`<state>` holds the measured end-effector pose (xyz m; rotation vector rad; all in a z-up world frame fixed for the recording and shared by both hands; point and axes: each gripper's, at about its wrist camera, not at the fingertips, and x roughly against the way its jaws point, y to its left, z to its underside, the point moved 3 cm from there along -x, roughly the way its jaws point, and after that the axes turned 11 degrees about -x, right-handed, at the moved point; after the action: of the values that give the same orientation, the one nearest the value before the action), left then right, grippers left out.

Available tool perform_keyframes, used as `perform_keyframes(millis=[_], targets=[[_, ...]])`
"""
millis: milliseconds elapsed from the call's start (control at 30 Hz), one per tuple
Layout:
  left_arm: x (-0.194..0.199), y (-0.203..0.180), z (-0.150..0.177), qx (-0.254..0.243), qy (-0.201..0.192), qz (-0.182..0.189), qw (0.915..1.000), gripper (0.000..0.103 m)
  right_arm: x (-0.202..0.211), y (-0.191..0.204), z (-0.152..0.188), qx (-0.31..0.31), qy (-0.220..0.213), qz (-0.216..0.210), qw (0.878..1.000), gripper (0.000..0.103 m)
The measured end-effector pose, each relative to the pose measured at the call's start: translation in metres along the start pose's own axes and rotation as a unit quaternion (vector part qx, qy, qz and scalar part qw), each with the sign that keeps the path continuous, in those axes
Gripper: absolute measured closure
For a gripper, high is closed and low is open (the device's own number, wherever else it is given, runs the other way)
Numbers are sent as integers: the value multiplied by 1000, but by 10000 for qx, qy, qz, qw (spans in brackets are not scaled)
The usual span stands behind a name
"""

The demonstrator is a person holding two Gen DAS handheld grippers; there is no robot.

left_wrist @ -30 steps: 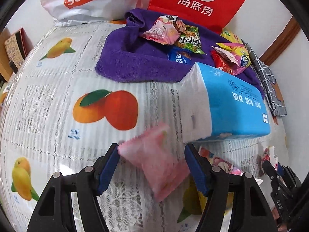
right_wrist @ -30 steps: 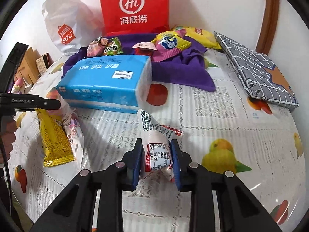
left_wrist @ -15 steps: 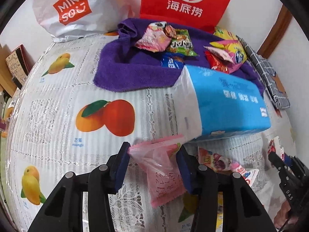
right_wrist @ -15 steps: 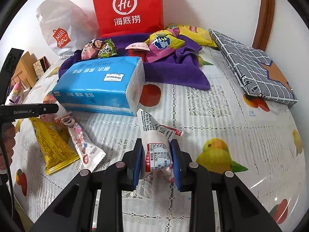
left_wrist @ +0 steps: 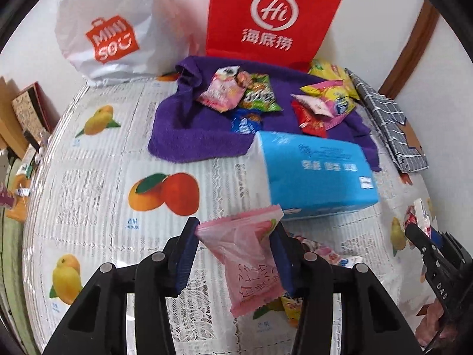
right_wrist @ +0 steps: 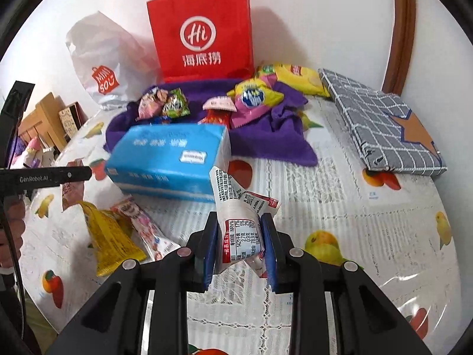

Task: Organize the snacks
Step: 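Carry the white and pink packets in both tools over the purple towel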

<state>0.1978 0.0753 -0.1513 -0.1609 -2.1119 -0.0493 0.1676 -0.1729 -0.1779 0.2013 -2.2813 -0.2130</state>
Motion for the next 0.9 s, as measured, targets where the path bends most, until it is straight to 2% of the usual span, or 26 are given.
perform_keyframes(millis=[500, 900], targets=[[37, -22, -64, -437, -574, 137, 9973, 57, 11, 40, -70, -86, -290, -227, 9993, 75], [28, -13, -134, -458, -897, 160, 9948, 57, -19, 56, -141, -69, -481, -317, 9983, 75]])
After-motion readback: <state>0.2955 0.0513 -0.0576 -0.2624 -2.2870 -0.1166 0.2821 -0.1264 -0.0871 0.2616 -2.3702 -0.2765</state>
